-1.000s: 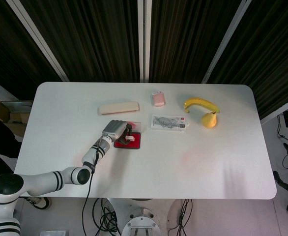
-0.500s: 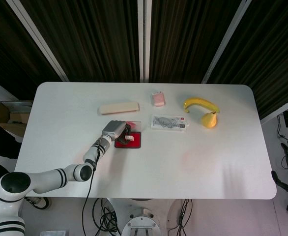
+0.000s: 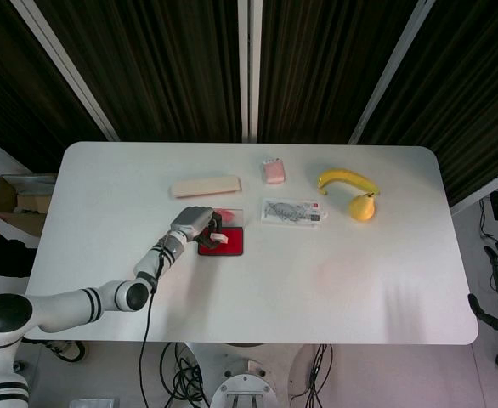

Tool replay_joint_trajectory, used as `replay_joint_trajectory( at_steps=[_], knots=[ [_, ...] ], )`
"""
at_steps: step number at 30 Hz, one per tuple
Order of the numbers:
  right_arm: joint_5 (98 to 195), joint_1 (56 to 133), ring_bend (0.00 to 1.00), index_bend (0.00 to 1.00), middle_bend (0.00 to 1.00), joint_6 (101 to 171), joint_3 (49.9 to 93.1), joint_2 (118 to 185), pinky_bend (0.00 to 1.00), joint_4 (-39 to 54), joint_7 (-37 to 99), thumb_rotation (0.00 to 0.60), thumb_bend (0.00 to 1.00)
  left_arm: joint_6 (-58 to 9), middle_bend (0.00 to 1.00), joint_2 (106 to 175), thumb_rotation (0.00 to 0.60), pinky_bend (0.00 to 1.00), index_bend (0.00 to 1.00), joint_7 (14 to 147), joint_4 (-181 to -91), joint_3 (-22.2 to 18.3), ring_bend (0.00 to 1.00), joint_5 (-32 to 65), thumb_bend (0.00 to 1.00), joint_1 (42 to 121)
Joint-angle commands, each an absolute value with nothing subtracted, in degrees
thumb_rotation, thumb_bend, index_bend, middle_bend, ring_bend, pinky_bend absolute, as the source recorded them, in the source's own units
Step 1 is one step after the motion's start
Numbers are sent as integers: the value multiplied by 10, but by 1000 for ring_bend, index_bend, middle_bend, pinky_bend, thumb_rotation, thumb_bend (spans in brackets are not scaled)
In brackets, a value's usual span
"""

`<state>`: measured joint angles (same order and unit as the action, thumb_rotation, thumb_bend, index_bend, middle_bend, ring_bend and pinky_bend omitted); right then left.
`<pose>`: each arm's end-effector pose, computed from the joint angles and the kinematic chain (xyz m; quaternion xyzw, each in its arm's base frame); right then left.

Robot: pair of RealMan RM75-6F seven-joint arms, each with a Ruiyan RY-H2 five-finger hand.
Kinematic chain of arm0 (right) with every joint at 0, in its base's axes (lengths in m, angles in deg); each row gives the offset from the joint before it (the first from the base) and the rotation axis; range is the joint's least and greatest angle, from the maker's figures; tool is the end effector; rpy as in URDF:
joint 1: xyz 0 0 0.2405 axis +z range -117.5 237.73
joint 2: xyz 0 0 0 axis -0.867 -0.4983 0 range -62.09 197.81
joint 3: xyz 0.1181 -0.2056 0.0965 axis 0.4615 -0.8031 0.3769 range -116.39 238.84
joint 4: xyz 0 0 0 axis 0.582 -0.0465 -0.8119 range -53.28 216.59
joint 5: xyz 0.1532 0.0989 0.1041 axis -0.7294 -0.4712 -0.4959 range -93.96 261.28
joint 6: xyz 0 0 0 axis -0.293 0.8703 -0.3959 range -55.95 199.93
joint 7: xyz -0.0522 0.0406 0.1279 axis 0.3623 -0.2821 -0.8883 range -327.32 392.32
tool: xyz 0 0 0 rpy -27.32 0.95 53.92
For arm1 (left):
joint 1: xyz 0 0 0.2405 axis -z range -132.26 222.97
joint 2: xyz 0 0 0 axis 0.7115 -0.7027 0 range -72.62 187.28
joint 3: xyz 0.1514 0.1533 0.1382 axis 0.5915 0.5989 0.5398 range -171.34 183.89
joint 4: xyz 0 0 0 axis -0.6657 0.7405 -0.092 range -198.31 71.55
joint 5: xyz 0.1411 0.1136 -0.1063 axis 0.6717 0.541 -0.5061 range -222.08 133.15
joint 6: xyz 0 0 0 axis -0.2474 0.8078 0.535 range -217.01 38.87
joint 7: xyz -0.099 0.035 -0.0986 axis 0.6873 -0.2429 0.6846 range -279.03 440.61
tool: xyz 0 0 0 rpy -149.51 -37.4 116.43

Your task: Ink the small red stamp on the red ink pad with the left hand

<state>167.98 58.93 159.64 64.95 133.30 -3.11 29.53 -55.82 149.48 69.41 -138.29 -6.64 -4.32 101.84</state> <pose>-0.3516 -0.1495 0.1755 0.5599 -0.3876 0.3546 0.6407 -0.1171 0.3894 -0.0587 -0.7173 -0.5457 -0.2988 0.3137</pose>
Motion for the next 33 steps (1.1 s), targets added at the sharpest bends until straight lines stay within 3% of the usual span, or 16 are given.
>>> replay_joint_trajectory(
  at_steps=[1, 7, 15, 33],
  knots=[
    [1680, 590, 0, 0, 0, 1594, 649, 1335, 0, -28, 293, 600, 226, -557, 704, 1417, 600, 1000, 643, 716, -1471, -60, 972, -38, 542, 995],
    [1686, 591, 0, 0, 0, 1593, 645, 1340, 0, -24, 293, 600, 226, -526, 704, 1353, 600, 1000, 644, 734, -1546, -23, 972, 7, 541, 945],
    [1693, 589, 0, 0, 0, 1602, 644, 1338, 0, -31, 302, 600, 226, -457, 702, 1357, 600, 1000, 641, 764, -1533, 26, 973, 75, 541, 873],
    [1700, 590, 0, 0, 0, 1603, 639, 1335, 0, -41, 319, 600, 226, -471, 695, 1395, 600, 1000, 638, 902, -1422, 41, 974, 209, 541, 817]
  ],
)
